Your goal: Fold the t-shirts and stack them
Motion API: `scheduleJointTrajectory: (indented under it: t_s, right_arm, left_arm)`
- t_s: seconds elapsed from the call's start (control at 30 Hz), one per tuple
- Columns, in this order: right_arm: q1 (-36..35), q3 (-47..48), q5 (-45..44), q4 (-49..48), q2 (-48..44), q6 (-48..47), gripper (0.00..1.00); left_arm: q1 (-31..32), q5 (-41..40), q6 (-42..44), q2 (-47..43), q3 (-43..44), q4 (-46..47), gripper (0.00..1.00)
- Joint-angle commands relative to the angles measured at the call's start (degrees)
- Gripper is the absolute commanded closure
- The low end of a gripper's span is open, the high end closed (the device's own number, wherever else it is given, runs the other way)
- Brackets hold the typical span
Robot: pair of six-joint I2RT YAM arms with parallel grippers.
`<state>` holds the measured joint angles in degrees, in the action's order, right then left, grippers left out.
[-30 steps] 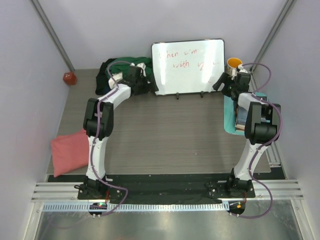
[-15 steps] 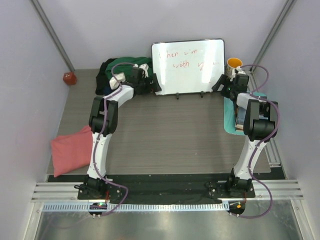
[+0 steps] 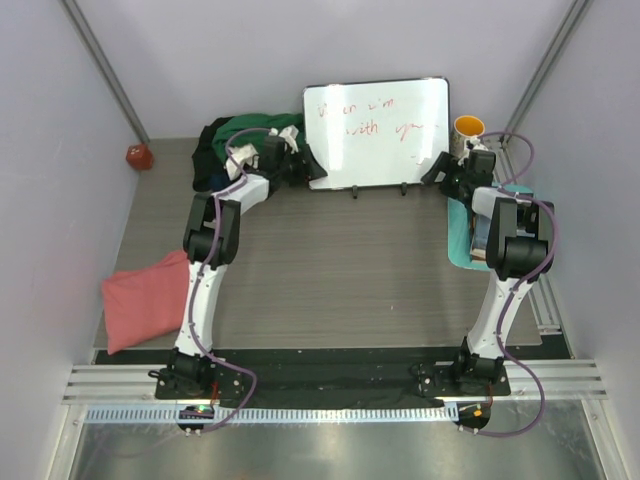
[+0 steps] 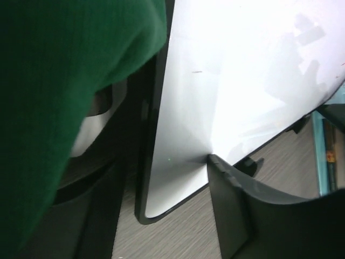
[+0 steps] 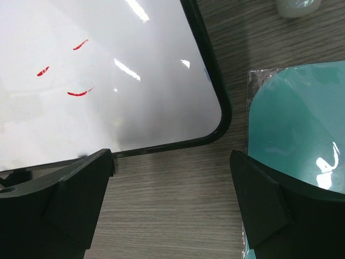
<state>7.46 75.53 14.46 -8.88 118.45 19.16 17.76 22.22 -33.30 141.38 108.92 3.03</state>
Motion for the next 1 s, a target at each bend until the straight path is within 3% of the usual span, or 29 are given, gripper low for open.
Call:
scheduleJointTrajectory:
  t_s: [0.0,0.07,0.2,0.3,0.63,0.97]
  right_arm:
    - [-0.6,1.1,1.1,-1.4,-0.5,-0.8,0.03]
    - [-0.9,1.0,1.1,-1.5,-0.4,-0.8,0.04]
    - [-1.3,0.8,1.4,-2.1,0.1,-0.4,0.04]
    - [-1.8,0.6,1.7,-2.4,-0.1,-0.2,0.05]
    - [-3.3,-4.5,1.4,-1.7,-6.4,-0.7,0.05]
    - [-3.3,-5.7,-1.2,1.1,-13.9,-1.9,0.05]
  left_arm:
    - [0.2,4.1,-3.2,1.4,-1.0,4.3,0.48]
    - [0.3,4.4,-3.1,0.3,-3.0,4.6,0.56]
    - [0.3,5.6,-3.4,-1.3,-5.7,6.0,0.84]
    - [0.3,5.8,-3.4,-2.7,-7.5,6.2,0.99]
    - [0.2,2.8,1.1,-5.9,-8.5,-0.4,1.00]
    - [-1.5,-0.5,4.9,-10.6,-18.0,-1.9,1.00]
